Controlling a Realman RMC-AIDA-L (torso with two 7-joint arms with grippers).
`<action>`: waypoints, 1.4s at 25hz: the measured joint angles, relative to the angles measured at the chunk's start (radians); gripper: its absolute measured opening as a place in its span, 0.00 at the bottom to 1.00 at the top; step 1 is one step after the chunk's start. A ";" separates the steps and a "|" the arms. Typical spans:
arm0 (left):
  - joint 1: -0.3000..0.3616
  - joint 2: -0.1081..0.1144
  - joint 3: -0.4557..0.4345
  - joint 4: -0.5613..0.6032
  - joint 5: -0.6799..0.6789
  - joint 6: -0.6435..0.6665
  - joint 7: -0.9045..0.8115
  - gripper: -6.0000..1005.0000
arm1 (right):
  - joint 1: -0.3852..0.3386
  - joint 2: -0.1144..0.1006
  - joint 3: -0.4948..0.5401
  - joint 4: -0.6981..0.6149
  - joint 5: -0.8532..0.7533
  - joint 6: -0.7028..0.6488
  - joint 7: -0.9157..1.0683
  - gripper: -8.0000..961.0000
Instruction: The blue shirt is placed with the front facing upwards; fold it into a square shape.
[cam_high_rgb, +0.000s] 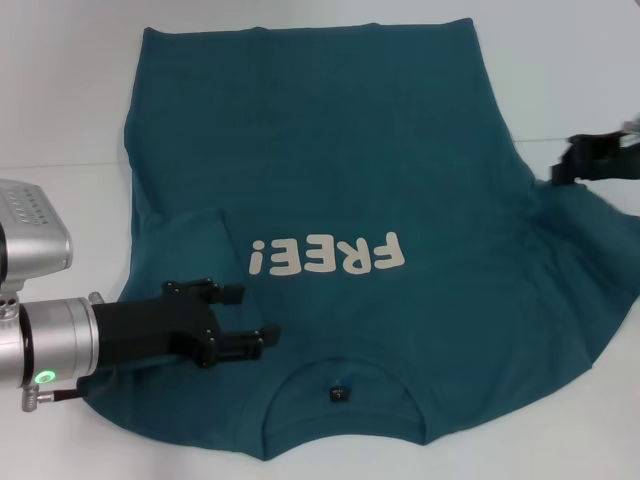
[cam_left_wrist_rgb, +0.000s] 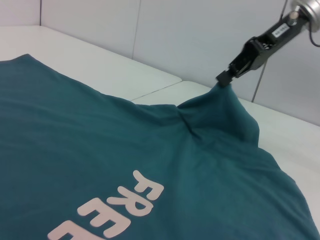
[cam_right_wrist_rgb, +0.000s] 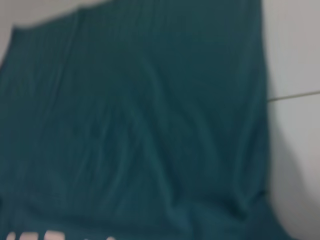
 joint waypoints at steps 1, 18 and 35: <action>0.000 0.000 0.000 0.000 0.000 0.000 0.000 0.81 | 0.020 0.008 -0.009 0.000 -0.027 -0.006 0.010 0.02; 0.008 0.008 -0.003 0.001 0.001 0.000 0.009 0.81 | 0.182 0.111 -0.130 0.080 -0.109 0.014 0.083 0.17; 0.013 0.006 -0.003 -0.003 -0.001 -0.005 0.009 0.81 | 0.011 0.051 -0.100 -0.164 -0.050 -0.165 -0.085 0.61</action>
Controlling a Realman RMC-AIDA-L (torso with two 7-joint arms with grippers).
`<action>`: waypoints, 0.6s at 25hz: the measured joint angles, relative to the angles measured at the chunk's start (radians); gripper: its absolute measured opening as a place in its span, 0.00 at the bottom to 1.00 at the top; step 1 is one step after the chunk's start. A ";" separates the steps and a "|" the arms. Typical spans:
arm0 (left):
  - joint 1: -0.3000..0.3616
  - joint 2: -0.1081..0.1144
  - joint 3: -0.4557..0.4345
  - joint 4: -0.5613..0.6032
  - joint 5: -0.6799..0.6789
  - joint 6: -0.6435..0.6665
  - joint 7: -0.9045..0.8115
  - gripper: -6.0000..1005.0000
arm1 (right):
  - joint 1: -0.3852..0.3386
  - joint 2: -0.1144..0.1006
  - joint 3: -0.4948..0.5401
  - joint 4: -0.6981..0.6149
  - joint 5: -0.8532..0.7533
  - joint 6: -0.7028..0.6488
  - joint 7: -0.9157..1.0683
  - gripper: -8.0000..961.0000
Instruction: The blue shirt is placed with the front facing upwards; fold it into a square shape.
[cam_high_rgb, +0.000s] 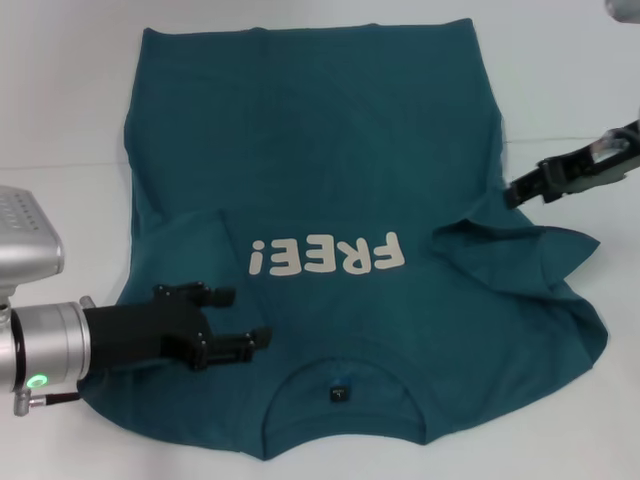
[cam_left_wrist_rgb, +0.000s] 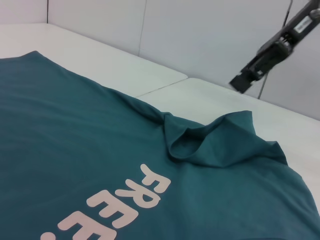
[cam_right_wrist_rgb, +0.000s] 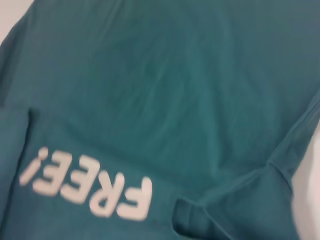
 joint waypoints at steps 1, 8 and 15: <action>0.002 -0.001 0.000 0.000 -0.001 0.000 0.000 0.81 | -0.001 -0.004 0.007 -0.016 -0.009 -0.021 -0.031 0.64; 0.011 -0.007 0.000 0.003 -0.008 0.012 0.000 0.81 | -0.010 0.000 0.012 -0.018 -0.050 -0.030 -0.187 0.68; 0.012 -0.007 -0.002 0.011 -0.009 0.042 0.002 0.81 | -0.015 0.007 0.006 0.006 -0.053 -0.005 -0.277 0.70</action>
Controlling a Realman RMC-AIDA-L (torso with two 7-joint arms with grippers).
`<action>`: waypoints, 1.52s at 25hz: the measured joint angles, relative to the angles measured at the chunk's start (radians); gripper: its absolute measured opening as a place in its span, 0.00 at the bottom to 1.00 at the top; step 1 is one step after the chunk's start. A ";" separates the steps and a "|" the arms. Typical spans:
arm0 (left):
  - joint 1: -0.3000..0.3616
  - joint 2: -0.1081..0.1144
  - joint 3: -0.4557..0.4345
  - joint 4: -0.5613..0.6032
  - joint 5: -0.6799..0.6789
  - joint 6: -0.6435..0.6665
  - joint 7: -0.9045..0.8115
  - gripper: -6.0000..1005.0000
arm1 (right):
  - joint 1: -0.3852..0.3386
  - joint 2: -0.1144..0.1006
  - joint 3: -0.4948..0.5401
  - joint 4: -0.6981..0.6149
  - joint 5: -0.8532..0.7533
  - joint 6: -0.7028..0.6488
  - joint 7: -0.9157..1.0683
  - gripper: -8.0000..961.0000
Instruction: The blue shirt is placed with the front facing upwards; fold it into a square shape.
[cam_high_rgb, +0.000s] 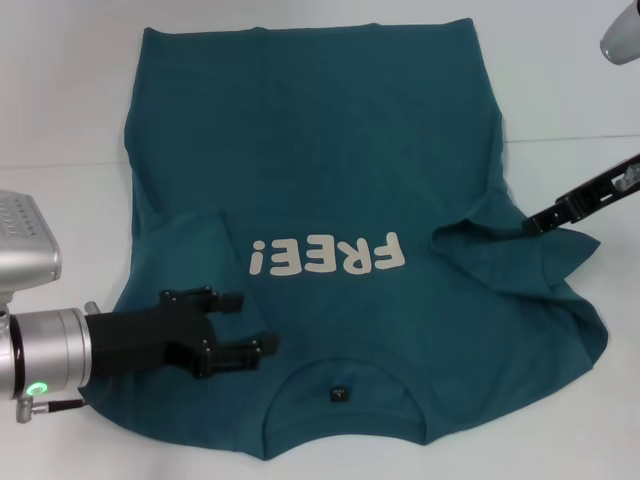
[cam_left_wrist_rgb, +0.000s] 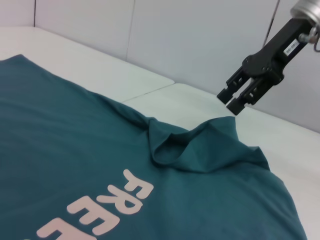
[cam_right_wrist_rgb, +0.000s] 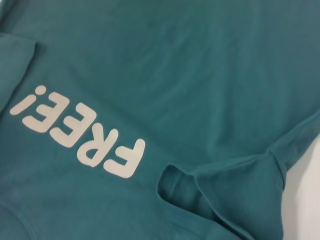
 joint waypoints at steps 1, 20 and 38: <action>0.000 0.000 -0.002 0.006 0.000 0.006 0.000 0.81 | -0.001 0.000 -0.001 0.001 -0.002 0.000 -0.003 0.70; -0.001 -0.004 -0.003 0.015 -0.004 0.016 0.001 0.81 | -0.009 0.006 -0.015 0.138 -0.039 0.155 -0.024 0.69; 0.000 -0.004 -0.003 0.014 -0.004 0.012 0.001 0.81 | 0.003 0.021 -0.041 0.125 -0.071 0.127 0.012 0.35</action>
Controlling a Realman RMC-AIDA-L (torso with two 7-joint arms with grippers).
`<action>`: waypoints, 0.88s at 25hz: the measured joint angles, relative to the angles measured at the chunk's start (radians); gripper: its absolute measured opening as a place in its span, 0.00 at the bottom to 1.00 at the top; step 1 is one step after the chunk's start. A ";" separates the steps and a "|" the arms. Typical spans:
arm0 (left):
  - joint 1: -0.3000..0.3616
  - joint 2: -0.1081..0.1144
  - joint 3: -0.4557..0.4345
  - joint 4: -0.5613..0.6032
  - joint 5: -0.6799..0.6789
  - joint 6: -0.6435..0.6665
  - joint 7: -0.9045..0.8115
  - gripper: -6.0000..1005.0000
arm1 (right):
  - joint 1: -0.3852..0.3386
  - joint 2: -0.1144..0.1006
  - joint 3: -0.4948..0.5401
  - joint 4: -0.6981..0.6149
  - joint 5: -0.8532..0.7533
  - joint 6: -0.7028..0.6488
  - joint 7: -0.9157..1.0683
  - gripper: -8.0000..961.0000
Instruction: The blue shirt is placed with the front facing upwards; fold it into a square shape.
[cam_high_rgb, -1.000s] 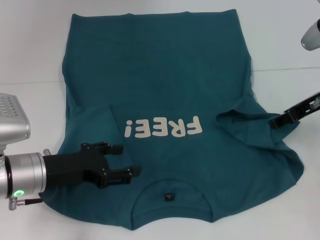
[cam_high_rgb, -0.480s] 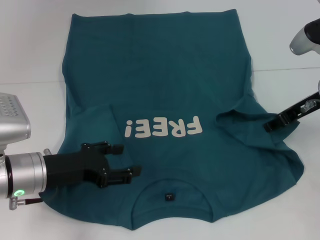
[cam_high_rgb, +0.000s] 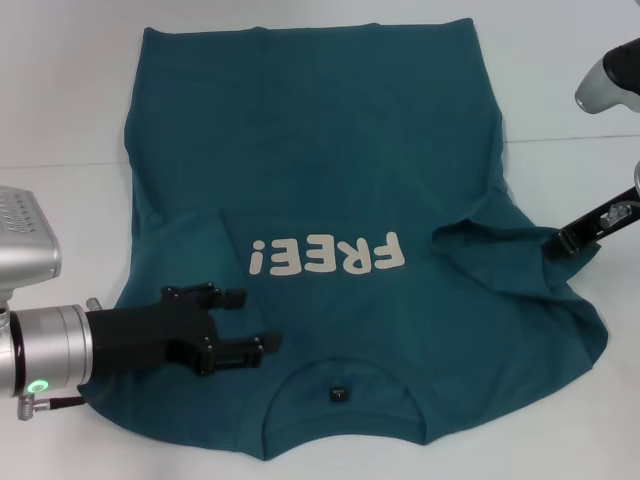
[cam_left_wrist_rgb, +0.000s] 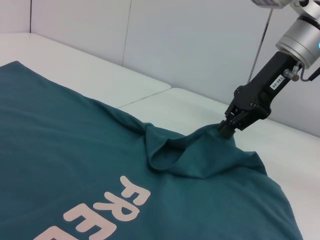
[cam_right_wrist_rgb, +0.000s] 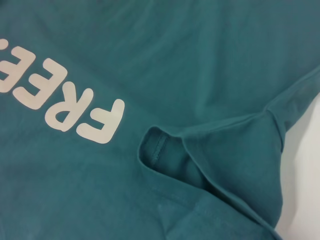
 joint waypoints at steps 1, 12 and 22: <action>0.000 0.000 0.000 0.000 0.000 0.000 0.000 0.81 | 0.000 0.001 -0.001 -0.002 -0.001 -0.002 0.007 0.31; 0.000 0.000 0.000 0.001 0.000 0.002 0.000 0.81 | -0.024 0.033 0.011 -0.126 0.004 -0.065 0.354 0.05; 0.000 0.001 0.000 0.001 0.002 -0.002 0.013 0.81 | -0.031 0.060 0.006 -0.137 -0.038 -0.043 0.451 0.49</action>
